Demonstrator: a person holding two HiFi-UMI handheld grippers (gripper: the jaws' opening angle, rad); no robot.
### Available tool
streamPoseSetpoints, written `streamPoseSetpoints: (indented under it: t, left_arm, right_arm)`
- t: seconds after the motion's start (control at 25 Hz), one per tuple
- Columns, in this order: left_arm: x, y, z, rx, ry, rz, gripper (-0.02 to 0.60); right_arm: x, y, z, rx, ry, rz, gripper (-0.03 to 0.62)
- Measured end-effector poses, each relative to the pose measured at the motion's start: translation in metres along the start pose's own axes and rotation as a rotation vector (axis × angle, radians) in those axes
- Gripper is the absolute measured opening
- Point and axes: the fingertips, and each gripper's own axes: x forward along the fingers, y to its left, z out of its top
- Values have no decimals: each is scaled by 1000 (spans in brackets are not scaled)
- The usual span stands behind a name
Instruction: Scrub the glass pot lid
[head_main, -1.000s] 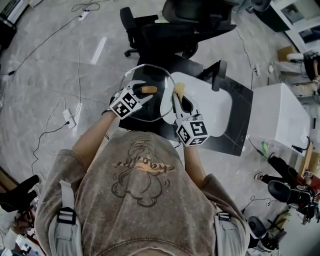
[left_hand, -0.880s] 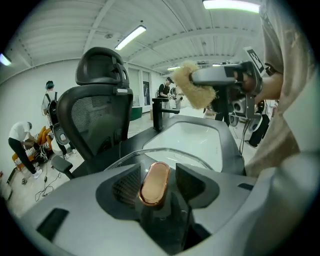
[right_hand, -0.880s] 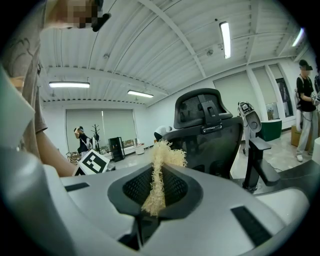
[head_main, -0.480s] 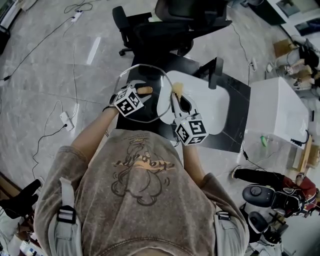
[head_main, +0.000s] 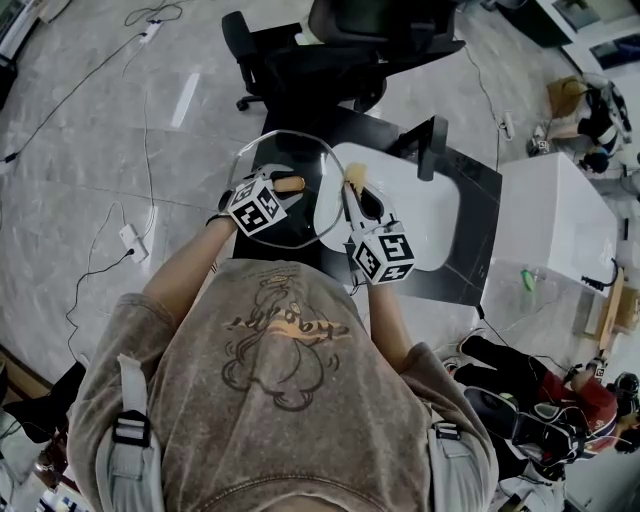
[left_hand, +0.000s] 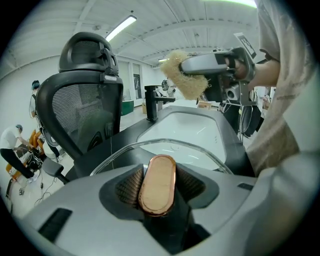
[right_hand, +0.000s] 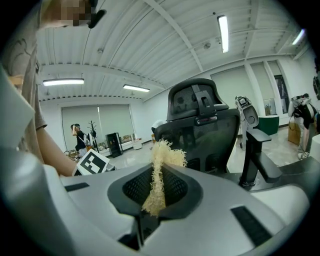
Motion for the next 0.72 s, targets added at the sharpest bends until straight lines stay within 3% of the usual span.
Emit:
streamPoseSetpoints:
  t: [0.48, 0.72]
  left_arm:
    - [1, -1, 0, -7, -14, 2, 210]
    - [1, 0, 1, -17, -32, 12, 212]
  right_arm:
    - [85, 3, -17, -29, 147, 184, 40]
    - [134, 36, -45, -101, 321, 378, 40]
